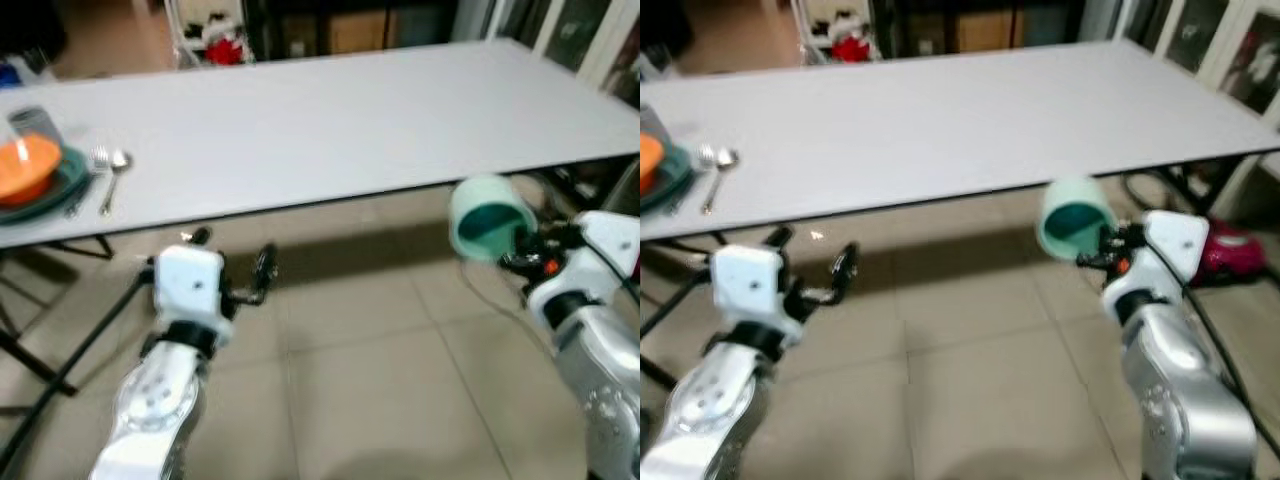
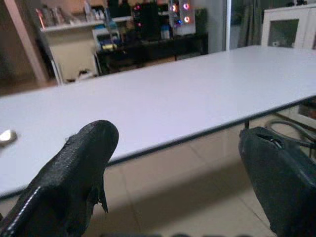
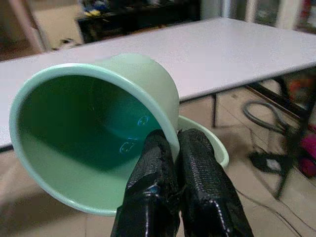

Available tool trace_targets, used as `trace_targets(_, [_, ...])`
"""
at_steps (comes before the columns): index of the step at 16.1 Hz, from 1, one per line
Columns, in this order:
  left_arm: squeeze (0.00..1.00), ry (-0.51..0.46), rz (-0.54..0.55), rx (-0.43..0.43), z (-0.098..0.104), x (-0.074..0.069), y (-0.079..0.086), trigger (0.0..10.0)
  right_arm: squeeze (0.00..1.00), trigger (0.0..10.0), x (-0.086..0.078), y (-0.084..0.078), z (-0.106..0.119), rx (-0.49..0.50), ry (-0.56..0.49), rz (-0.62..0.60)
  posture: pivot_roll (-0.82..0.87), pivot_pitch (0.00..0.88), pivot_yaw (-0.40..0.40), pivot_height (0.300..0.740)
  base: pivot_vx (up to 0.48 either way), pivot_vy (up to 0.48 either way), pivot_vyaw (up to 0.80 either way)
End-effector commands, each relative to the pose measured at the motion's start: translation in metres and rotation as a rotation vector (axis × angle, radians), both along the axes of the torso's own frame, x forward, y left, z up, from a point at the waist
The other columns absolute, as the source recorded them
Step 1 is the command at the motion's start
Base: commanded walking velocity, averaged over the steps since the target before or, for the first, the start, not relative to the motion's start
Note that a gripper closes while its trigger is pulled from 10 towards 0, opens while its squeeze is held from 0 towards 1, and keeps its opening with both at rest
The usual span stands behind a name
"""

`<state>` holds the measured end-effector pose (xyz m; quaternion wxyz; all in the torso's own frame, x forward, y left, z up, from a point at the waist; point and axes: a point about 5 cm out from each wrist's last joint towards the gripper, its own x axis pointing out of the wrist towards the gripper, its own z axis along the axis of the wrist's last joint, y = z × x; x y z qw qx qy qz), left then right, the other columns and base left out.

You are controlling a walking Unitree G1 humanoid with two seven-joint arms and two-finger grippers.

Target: Setting the table

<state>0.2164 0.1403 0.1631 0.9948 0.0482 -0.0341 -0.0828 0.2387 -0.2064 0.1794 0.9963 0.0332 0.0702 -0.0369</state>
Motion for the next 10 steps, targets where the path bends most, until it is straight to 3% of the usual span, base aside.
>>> trace_targets(1, [0.00, 0.014, 0.047, 0.022, -0.001, -0.001, 0.011, 10.0, 0.00, 10.0, 0.006, 0.020, 0.011, 0.000, -0.061, 0.115, -0.15, 0.025, 0.052, 0.740, 0.330, 0.000, 0.00])
trace_targets(3, [0.00, 0.016, 0.061, 0.021, -0.002, -0.001, 0.014, 10.0, 0.00, 10.0, 0.007, 0.028, 0.011, -0.014, -0.058, 0.163, -0.15, 0.026, 0.048, 0.740, 0.338, 0.000, 0.00])
trace_targets(5, [0.00, 0.017, 0.079, 0.011, -0.001, -0.001, 0.016, 10.0, 0.00, 10.0, 0.008, 0.035, 0.008, -0.136, -0.032, 0.219, -0.15, 0.025, 0.043, 0.740, 0.352, 0.000, 0.00])
trace_targets(8, [0.00, 0.020, 0.069, 0.016, -0.001, -0.001, 0.015, 10.0, 0.00, 10.0, 0.012, 0.031, 0.006, -0.109, -0.024, 0.182, -0.14, 0.026, 0.042, 0.740, 0.364, 0.000, 0.73])
trace_targets(10, [0.00, 0.023, 0.051, 0.023, -0.002, -0.001, 0.013, 10.0, 0.00, 10.0, 0.013, 0.028, 0.006, -0.070, -0.022, 0.155, -0.14, 0.027, 0.046, 0.740, 0.364, 0.000, 0.00])
